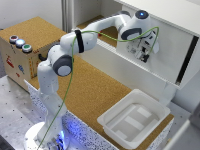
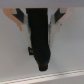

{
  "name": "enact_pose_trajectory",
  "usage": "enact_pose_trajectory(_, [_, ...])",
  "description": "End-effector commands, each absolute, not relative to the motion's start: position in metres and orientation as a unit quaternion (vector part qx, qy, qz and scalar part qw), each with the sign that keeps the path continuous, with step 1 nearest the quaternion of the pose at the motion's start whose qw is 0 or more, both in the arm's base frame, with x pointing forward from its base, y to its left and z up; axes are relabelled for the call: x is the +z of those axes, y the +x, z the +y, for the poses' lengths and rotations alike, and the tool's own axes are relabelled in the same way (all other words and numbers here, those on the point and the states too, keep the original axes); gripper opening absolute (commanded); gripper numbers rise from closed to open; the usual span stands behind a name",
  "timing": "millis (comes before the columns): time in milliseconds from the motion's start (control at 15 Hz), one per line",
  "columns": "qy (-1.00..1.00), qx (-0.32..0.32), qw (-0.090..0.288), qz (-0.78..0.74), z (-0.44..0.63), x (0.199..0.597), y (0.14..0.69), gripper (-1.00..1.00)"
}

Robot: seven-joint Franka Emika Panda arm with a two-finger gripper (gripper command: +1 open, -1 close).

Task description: Slide the door all the way to the left

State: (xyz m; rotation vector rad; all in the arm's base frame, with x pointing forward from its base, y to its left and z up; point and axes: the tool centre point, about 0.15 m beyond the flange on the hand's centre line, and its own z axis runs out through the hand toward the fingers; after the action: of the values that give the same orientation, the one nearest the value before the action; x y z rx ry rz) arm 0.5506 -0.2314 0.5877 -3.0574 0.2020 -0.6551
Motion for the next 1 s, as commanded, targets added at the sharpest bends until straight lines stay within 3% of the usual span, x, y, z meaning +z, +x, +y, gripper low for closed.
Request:
enact_pose_trajectory(0, [-0.947,-0.275,-0.125,0.109,-0.135,0.547,0.558,-1.00])
enact_pose_trajectory(200, [-0.946,-0.280,-0.132,0.094,-0.102,0.547,0.556,-1.00])
enact_pose_trajectory(533, [-0.951,-0.290,-0.078,0.074,-0.085,0.549,0.557,-1.00])
enact_pose_trajectory(933, [-0.949,-0.291,-0.081,0.090,-0.024,0.549,0.556,-1.00])
